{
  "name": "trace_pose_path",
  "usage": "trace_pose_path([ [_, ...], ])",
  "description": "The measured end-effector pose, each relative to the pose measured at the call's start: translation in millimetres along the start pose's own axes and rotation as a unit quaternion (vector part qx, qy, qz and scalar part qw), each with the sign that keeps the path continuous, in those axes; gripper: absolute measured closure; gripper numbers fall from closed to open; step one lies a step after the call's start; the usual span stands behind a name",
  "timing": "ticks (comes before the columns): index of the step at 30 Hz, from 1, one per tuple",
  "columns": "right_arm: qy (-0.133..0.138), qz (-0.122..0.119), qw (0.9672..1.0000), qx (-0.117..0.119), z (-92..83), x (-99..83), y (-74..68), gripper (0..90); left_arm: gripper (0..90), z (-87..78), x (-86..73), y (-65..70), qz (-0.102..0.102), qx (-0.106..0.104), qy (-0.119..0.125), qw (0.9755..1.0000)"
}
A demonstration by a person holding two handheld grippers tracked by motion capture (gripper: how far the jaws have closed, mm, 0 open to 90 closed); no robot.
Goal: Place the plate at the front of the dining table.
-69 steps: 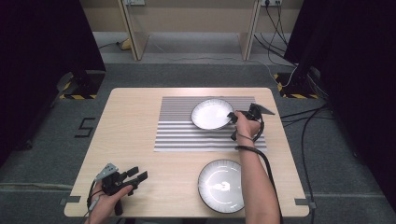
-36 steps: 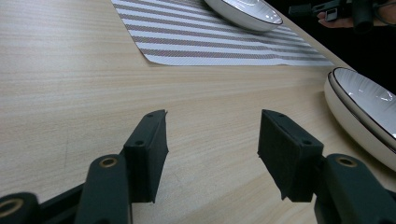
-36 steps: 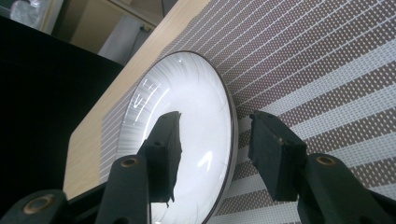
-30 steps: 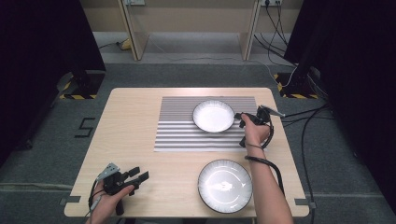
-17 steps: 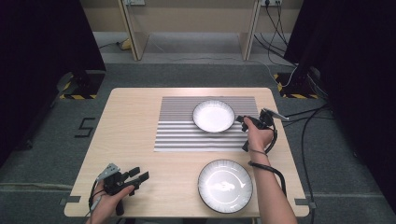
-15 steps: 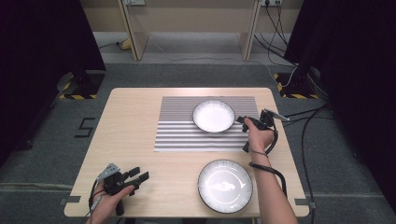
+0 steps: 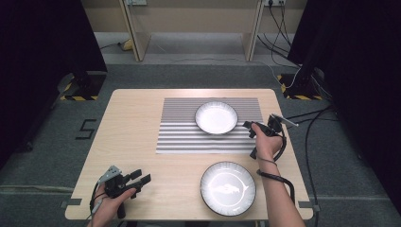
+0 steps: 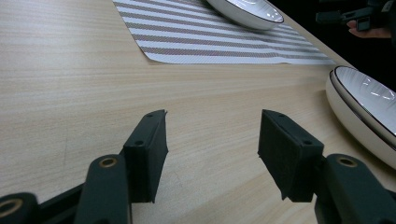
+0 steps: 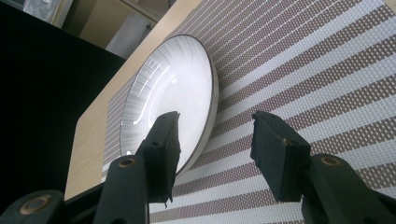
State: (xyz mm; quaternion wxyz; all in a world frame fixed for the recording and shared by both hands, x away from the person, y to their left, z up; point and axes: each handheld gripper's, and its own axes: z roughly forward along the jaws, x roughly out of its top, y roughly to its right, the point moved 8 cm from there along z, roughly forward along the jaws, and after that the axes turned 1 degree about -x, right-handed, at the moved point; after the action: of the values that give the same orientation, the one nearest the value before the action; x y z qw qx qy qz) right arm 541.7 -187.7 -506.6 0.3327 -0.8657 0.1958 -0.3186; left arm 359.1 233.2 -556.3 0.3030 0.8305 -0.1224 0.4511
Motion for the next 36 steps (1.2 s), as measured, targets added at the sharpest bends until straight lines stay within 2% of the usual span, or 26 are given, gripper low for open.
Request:
trace_pose_path([
  [16,0.000,0.009,0.9997,0.021,-14.8,-11.0,4.1,52.1,41.5,0.1,-0.5,1.3,0.001,0.000,-0.001,1.0000],
  [25,0.006,0.008,0.9998,0.017,-21.1,-12.1,7.7,51.0,41.6,0.0,-0.4,1.3,0.002,0.001,-0.001,1.0000],
  [28,0.006,0.001,0.9999,0.015,-23.0,-13.9,9.4,50.7,41.6,0.1,-0.5,1.6,0.003,0.000,-0.001,1.0000],
  [36,0.004,0.007,0.9997,0.023,-28.7,-20.4,10.6,50.6,41.6,0.0,-0.5,1.7,0.003,0.001,-0.001,1.0000],
])
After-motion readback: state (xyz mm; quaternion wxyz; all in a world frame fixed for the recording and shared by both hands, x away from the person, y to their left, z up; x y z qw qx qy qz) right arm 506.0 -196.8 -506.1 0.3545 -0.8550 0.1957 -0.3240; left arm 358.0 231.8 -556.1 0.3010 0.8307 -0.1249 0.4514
